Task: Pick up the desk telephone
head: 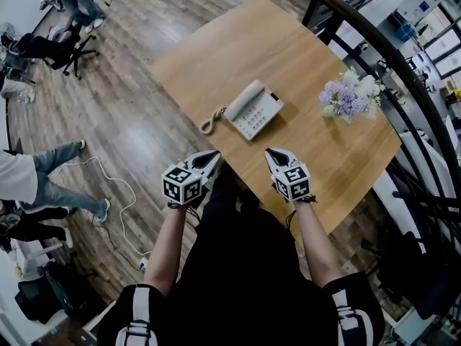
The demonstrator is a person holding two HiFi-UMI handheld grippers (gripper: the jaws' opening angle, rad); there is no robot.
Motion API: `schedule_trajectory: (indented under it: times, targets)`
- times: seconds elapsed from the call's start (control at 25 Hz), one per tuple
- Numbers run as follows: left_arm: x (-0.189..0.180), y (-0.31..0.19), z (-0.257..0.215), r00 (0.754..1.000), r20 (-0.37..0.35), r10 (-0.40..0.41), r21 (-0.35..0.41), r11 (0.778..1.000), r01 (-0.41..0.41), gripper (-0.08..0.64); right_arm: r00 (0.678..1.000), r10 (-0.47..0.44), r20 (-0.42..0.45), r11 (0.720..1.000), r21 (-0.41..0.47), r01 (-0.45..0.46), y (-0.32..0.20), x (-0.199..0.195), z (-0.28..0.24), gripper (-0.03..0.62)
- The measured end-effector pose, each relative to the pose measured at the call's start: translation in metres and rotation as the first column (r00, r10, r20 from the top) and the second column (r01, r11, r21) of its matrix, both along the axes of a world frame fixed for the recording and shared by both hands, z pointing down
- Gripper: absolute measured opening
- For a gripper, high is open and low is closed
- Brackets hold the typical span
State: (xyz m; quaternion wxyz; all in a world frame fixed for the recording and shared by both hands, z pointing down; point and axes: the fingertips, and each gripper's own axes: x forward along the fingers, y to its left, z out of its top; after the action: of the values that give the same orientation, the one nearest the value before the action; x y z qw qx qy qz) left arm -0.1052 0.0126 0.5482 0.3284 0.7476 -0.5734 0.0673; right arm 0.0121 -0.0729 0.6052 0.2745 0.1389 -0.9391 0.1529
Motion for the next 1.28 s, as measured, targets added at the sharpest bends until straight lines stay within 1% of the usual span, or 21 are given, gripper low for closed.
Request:
schedule_trajectory:
  times: [0.16, 0.32, 0.48, 0.76, 0.96, 1.16, 1.28]
  targets:
    - [-0.016, -0.031, 0.000, 0.999, -0.022, 0.033, 0.005, 0.999, -0.033, 0.021, 0.999, 0.029, -0.026, 1.000, 0.001, -0.029, -0.012, -0.010, -0.001, 0.026]
    - [-0.027, -0.062, 0.001, 0.996, -0.031, 0.082, 0.012, 0.997, -0.082, 0.021, 0.996, 0.077, -0.042, 0.997, -0.013, -0.078, -0.031, -0.017, 0.005, 0.026]
    - [-0.038, -0.085, 0.009, 0.991, -0.036, 0.132, -0.006, 0.991, -0.132, 0.021, 0.991, 0.119, -0.056, 0.992, -0.029, -0.120, -0.045, -0.023, 0.011, 0.026]
    - [-0.050, -0.121, 0.018, 0.980, -0.057, 0.189, -0.019, 0.982, -0.190, 0.021, 0.978, 0.191, -0.087, 0.979, -0.053, -0.196, -0.067, -0.025, 0.023, 0.026]
    - [-0.051, -0.139, 0.029, 0.962, -0.084, 0.259, -0.038, 0.964, -0.262, 0.021, 0.966, 0.240, -0.099, 0.966, -0.075, -0.248, -0.076, -0.029, 0.034, 0.026]
    - [-0.061, -0.158, 0.041, 0.946, -0.095, 0.310, -0.058, 0.947, -0.316, 0.022, 0.955, 0.270, -0.121, 0.955, -0.094, -0.282, -0.082, -0.036, 0.051, 0.026]
    - [-0.067, -0.168, 0.048, 0.929, -0.146, 0.339, -0.051, 0.935, -0.350, 0.023, 0.949, 0.296, -0.108, 0.944, -0.118, -0.308, -0.085, -0.043, 0.057, 0.026]
